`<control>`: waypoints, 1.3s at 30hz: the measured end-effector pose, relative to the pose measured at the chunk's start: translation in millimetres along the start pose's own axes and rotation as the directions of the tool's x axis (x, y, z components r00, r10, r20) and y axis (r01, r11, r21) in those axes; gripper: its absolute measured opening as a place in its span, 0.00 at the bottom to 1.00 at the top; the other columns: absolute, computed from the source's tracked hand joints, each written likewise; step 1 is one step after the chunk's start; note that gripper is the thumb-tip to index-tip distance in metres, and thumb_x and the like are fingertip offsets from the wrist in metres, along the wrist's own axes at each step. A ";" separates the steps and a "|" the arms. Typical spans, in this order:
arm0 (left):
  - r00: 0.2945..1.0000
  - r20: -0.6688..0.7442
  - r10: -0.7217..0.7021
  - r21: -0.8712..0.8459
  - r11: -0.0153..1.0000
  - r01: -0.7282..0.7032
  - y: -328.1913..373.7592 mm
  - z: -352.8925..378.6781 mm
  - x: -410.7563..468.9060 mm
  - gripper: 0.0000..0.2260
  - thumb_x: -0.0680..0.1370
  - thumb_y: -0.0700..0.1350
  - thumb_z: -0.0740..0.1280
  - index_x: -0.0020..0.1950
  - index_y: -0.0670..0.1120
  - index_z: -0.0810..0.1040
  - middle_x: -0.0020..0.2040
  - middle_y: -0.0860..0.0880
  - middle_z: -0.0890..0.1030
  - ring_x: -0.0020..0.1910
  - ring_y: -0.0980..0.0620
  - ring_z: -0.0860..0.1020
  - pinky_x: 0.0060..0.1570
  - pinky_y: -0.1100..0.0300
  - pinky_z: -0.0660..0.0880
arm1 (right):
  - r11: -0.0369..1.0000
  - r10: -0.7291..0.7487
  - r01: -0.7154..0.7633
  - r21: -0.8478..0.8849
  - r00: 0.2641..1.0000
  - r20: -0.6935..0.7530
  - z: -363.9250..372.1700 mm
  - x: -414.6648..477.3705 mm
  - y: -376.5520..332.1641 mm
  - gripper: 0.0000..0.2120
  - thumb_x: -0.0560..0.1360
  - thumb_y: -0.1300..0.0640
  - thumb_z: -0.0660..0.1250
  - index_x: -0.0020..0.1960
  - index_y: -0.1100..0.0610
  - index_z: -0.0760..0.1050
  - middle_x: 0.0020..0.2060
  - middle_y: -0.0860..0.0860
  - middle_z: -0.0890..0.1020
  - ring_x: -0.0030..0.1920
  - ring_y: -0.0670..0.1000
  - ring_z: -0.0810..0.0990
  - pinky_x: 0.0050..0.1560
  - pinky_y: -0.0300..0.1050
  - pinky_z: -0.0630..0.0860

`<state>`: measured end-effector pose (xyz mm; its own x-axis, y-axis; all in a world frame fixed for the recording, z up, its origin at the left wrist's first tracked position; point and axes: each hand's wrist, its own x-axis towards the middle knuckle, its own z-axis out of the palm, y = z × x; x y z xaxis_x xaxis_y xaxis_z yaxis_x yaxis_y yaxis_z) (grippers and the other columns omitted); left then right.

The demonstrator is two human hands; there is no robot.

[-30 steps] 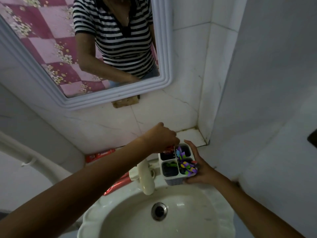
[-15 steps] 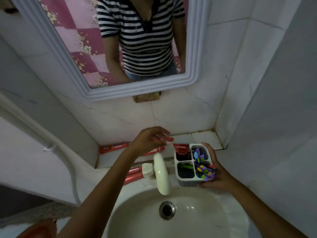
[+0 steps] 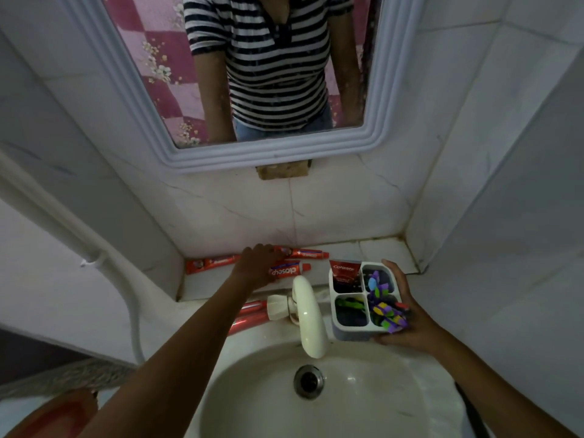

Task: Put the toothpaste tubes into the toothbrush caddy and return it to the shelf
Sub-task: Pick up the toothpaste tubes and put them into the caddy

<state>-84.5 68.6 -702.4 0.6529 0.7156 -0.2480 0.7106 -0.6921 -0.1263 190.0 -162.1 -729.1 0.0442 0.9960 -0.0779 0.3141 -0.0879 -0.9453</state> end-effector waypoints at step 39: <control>0.957 -0.147 0.249 0.464 0.872 -0.156 178.7 -191.3 -77.4 0.11 0.78 0.40 0.66 0.37 0.47 0.70 0.29 0.52 0.66 0.32 0.51 0.72 0.41 0.57 0.64 | 0.996 -0.088 0.088 0.002 0.996 0.001 1.5 -5.7 -15.7 0.66 0.56 0.68 0.83 0.72 0.28 0.45 0.74 0.47 0.64 0.72 0.44 0.68 0.69 0.44 0.72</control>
<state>42.2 -92.5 -522.0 0.8406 0.5264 -0.1276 0.3965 -0.7585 -0.5171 183.3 -166.4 -714.3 0.0154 0.9999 0.0057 0.3144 0.0006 -0.9493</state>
